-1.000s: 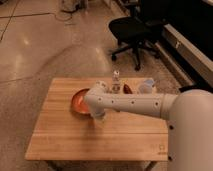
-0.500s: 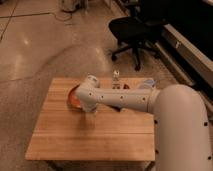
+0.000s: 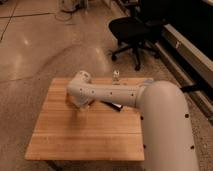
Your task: Push the ceramic bowl across the table
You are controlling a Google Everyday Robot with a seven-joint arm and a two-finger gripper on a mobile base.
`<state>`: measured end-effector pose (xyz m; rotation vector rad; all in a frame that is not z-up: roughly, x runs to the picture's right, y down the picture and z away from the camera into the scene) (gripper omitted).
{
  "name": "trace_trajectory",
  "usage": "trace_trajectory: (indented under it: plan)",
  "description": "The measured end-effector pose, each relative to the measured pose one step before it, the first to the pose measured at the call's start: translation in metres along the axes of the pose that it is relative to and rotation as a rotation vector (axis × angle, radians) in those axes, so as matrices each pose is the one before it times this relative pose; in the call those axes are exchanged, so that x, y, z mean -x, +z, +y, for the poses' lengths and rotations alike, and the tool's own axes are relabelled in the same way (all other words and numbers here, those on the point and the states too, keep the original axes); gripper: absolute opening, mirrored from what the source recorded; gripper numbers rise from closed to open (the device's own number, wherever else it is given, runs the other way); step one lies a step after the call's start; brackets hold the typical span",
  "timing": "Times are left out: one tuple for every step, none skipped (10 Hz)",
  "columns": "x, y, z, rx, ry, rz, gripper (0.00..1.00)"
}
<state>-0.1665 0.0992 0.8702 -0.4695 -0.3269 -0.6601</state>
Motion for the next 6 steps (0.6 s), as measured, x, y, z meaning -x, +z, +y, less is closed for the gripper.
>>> trace_trajectory:
  plan:
    - [0.00387,0.00043,-0.00658,-0.00584,-0.00465,-0.00151,0.65]
    - [-0.00182,0.00001,0.00113,0.00077,0.00163,0.00060,0.65]
    - [-0.00711,-0.00200,0.00524,0.00423,0.00560,-0.00728,0.65]
    - [-0.01540,-0.00584,0.01399,0.01585,0.01386,-0.01467,0.65]
    - [-0.00878,-0.00356,0.00796,0.00679,0.00885,-0.00911,0.65]
    - [0.00063,-0.00038,0.00054,0.00039,0.00010,-0.00477,0.65]
